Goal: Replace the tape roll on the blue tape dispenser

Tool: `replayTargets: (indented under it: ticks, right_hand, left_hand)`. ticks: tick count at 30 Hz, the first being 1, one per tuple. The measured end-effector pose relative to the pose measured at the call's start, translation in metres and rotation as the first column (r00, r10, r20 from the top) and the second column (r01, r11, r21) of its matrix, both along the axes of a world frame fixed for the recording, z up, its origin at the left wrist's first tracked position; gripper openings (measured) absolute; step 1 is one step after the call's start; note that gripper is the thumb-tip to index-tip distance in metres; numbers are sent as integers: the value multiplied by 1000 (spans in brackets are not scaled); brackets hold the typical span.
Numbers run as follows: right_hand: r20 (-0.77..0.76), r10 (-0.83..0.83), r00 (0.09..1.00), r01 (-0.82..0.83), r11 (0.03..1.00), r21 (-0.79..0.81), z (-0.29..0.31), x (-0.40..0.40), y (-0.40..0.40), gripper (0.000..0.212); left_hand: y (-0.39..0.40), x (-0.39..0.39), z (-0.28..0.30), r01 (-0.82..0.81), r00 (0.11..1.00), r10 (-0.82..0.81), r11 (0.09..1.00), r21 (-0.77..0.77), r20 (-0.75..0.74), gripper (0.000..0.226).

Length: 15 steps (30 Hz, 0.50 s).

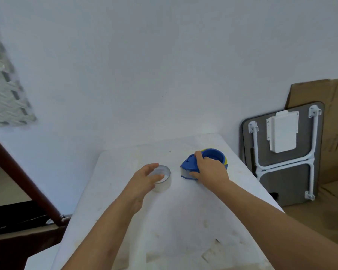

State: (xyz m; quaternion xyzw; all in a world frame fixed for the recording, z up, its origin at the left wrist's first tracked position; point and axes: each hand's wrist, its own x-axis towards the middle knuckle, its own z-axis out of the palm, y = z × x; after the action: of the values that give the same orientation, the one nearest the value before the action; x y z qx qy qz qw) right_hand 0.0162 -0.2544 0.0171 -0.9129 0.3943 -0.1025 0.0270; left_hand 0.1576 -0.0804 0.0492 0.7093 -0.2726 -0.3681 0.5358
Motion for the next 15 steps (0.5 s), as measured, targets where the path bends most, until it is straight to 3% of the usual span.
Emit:
replayTargets:
  ticks: [6,15]
  right_hand:
    - [-42,-5,999,6,1000,21,-10,7,-15,55]
    - [-163,50,985,-23,986,165,1,6,-17,60]
  left_hand:
    - [-20,6,1,17,974,-31,998,65,225,33]
    - [-29,-2,10,33,953,-55,996,79,298,28]
